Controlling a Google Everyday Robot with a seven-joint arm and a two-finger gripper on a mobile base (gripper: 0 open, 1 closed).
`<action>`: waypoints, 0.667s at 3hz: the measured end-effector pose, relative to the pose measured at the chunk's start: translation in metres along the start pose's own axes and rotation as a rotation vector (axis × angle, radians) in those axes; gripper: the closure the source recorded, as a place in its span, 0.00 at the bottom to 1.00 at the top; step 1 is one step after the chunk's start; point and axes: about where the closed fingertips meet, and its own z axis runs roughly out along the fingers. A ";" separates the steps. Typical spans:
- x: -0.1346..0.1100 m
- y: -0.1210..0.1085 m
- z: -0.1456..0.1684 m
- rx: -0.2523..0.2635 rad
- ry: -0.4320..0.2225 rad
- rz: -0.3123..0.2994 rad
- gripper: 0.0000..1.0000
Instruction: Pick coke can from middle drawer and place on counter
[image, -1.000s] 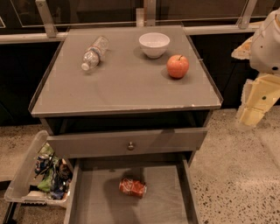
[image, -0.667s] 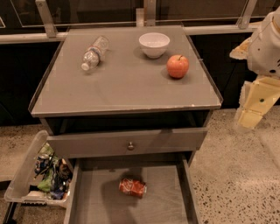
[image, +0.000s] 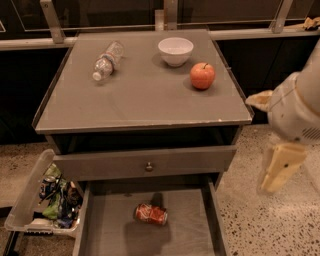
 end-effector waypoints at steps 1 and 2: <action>0.017 0.033 0.049 -0.051 -0.104 -0.012 0.00; 0.015 0.037 0.054 -0.052 -0.126 -0.038 0.00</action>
Offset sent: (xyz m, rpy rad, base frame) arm -0.0172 -0.0013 -0.0526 0.0898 0.0276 0.0444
